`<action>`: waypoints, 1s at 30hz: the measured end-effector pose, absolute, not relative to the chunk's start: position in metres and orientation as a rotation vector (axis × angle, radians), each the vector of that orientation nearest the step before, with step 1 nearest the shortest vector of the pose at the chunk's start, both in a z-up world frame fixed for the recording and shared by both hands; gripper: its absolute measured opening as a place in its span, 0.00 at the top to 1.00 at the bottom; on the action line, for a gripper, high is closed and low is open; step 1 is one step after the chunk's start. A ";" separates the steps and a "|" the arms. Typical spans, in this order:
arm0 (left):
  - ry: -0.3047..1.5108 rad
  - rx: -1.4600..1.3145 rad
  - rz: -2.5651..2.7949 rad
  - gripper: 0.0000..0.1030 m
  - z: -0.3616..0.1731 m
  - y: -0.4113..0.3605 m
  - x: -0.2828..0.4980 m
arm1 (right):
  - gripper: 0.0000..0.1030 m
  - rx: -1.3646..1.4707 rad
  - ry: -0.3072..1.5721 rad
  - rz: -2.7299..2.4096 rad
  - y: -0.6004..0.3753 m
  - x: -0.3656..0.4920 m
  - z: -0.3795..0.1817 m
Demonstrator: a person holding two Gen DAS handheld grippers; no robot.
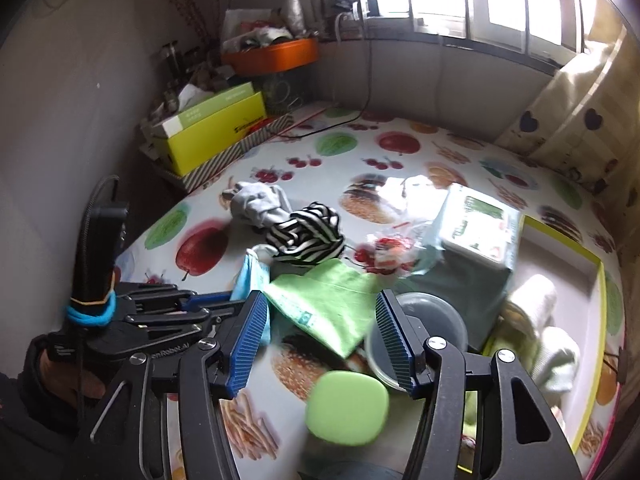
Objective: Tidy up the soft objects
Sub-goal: 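Grasp the blue face mask with the left gripper, then grasp the green cloth with the right gripper while the left lifts the mask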
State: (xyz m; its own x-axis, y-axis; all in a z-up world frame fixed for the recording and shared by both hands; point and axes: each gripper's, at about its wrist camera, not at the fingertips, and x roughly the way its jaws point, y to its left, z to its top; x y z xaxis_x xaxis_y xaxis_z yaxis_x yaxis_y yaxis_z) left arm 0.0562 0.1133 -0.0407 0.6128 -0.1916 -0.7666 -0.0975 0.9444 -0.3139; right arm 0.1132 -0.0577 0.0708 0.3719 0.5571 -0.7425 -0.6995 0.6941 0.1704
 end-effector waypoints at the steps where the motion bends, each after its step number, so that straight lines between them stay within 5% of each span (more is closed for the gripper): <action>1: 0.909 -0.347 -0.048 0.86 -0.040 0.118 0.054 | 0.45 -0.200 0.881 0.821 -0.050 0.114 0.069; 14: 0.915 -0.384 -0.004 0.85 -0.044 0.155 0.042 | 0.45 -0.530 1.117 0.850 0.032 0.140 0.008; 19: 0.899 -0.421 -0.035 0.72 -0.043 0.160 0.040 | 0.44 -0.571 1.200 0.824 0.041 0.156 -0.009; 22: 0.884 -0.445 -0.039 0.52 -0.041 0.164 0.040 | 0.37 -0.588 1.227 0.820 0.044 0.161 -0.013; 30: 0.925 -0.474 -0.042 0.50 -0.054 0.162 0.047 | 0.34 -0.620 1.270 0.821 0.048 0.171 -0.024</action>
